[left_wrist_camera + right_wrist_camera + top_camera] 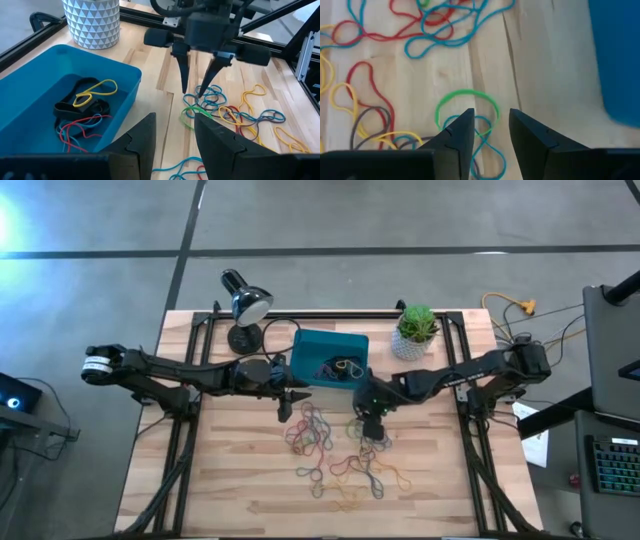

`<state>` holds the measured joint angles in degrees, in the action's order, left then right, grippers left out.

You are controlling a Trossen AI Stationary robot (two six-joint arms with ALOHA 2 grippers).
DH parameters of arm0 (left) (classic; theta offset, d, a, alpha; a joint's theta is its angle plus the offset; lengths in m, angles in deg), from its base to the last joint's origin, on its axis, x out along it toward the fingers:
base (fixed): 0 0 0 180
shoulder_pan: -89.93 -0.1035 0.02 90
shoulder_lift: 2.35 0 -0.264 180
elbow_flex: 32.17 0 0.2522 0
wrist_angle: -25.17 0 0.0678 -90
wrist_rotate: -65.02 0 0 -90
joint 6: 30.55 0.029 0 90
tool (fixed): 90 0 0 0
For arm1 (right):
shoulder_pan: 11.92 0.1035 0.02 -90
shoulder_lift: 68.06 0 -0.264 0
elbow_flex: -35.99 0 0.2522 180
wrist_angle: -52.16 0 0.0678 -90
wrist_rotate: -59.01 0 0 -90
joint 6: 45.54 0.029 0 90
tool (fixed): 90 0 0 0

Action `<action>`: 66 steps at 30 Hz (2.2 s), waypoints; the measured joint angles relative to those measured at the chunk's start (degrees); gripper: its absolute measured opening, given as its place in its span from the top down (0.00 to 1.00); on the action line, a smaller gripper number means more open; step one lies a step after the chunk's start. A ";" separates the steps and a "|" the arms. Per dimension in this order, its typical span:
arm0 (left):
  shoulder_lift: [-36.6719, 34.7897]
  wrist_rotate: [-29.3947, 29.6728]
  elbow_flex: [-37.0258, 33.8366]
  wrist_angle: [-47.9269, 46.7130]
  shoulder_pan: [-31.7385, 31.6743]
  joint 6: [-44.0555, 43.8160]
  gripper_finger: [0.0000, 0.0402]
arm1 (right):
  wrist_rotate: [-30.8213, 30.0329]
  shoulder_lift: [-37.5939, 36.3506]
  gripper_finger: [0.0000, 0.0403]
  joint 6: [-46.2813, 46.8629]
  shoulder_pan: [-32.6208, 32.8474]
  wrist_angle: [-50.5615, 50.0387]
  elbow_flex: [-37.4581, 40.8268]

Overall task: Pick and place rubber bands into bin
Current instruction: Put the right green rubber band into the blue bin

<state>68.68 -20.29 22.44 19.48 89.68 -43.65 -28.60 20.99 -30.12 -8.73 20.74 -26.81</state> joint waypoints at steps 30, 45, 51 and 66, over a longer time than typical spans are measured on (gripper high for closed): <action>0.00 0.04 0.00 0.52 0.00 0.05 0.71 | -2.67 0.06 0.78 4.48 0.08 14.87 9.79; 0.00 0.04 0.00 0.50 0.00 0.00 0.71 | -4.11 0.06 0.80 5.42 0.09 21.58 13.62; 0.00 0.07 0.00 0.52 0.00 0.00 0.71 | -4.09 1.21 0.81 5.36 0.09 23.41 13.79; 0.00 0.07 0.00 0.46 0.00 -0.04 0.71 | -2.43 7.15 0.82 7.22 1.27 27.09 13.49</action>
<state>68.68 -20.23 22.44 19.94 89.68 -43.69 -31.03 28.14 -22.90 -7.47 47.83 -13.32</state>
